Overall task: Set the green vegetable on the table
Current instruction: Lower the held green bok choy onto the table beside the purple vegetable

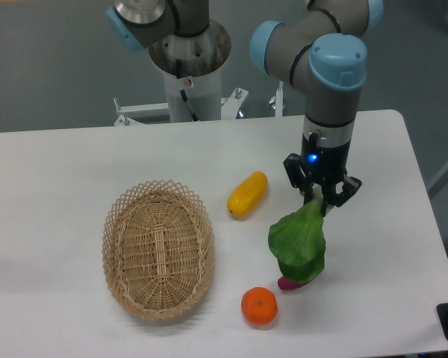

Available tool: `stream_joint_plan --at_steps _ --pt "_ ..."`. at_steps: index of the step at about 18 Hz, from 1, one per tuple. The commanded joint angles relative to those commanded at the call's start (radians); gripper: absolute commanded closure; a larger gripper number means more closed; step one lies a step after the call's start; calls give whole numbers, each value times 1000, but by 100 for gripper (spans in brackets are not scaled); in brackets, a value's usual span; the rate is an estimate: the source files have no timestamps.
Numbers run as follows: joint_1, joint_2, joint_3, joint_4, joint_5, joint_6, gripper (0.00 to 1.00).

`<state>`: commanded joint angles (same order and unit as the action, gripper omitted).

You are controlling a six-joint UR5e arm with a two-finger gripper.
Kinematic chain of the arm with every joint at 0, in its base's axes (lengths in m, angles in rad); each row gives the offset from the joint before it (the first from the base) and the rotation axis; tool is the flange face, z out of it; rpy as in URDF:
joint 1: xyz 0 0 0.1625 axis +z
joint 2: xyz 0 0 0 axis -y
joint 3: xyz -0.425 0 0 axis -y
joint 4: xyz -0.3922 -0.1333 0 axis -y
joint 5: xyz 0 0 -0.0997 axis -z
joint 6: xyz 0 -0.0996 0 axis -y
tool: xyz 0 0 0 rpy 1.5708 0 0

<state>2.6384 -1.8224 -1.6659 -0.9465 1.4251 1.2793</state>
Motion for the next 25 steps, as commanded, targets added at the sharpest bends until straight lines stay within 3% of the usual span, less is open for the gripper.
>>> stream_joint_plan --at_steps 13,20,25 --pt "11 0 -52 11 8 67 59" --pt "80 3 -104 12 5 230 59" --pt "152 -24 -133 15 5 455 60"
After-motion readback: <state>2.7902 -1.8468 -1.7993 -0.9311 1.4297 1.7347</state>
